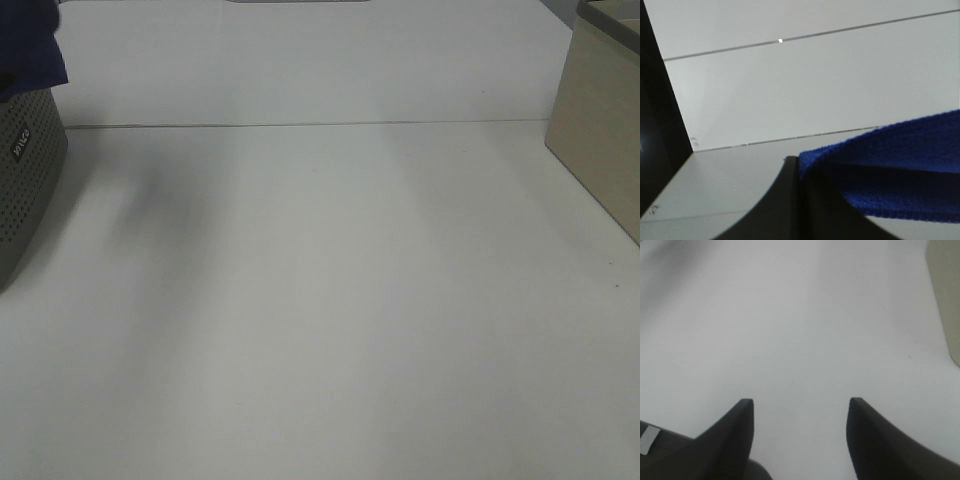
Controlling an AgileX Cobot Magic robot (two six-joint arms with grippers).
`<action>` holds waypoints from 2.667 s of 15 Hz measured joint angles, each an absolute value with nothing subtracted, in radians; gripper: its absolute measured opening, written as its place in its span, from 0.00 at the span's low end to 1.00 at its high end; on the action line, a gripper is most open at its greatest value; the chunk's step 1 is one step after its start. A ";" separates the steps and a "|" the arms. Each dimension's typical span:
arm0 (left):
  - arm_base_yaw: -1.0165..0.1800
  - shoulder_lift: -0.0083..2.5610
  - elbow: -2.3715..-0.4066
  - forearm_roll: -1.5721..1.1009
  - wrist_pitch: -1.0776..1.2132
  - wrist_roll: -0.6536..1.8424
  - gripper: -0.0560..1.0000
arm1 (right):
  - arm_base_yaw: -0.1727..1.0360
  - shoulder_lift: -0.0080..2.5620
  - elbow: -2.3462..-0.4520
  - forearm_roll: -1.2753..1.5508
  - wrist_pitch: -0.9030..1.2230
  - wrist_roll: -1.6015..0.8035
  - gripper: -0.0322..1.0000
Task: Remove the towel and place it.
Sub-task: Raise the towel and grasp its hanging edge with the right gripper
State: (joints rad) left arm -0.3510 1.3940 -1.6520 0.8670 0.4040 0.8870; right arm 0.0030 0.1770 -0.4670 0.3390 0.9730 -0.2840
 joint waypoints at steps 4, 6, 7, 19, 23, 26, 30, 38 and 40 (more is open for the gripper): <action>-0.538 1.391 -1.652 0.905 0.467 0.887 0.05 | 0.003 0.430 -0.473 0.745 0.763 -0.733 0.58; -0.596 1.391 -1.652 0.907 0.498 0.892 0.05 | 0.003 0.581 -0.473 1.000 0.736 -1.064 0.58; -0.615 1.391 -1.652 0.907 0.505 0.892 0.05 | 0.003 0.661 -0.473 1.139 0.738 -1.225 0.58; -0.796 1.391 -1.652 0.916 0.525 0.894 0.05 | 0.082 1.580 -0.805 1.695 1.157 -2.018 0.86; -0.809 1.391 -1.652 0.916 0.525 0.894 0.05 | 0.246 1.749 -1.048 1.706 1.123 -2.023 0.88; -0.809 1.391 -1.652 0.916 0.525 0.894 0.05 | 0.291 1.836 -1.191 1.709 1.111 -2.010 0.88; -0.809 1.391 -1.652 0.916 0.525 0.894 0.05 | 0.366 1.908 -1.293 1.711 1.108 -1.995 0.88; -0.809 1.391 -1.652 0.915 0.525 0.893 0.05 | 0.393 1.910 -1.302 1.651 1.109 -1.950 0.52; -0.809 1.391 -1.652 0.915 0.525 0.891 0.05 | 0.371 1.888 -1.302 1.607 1.110 -1.935 0.19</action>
State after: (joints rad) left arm -0.8090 1.3910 -1.6520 0.9150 0.5250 0.8910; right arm 0.3710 1.8880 -1.3020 1.6070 1.1100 -1.9350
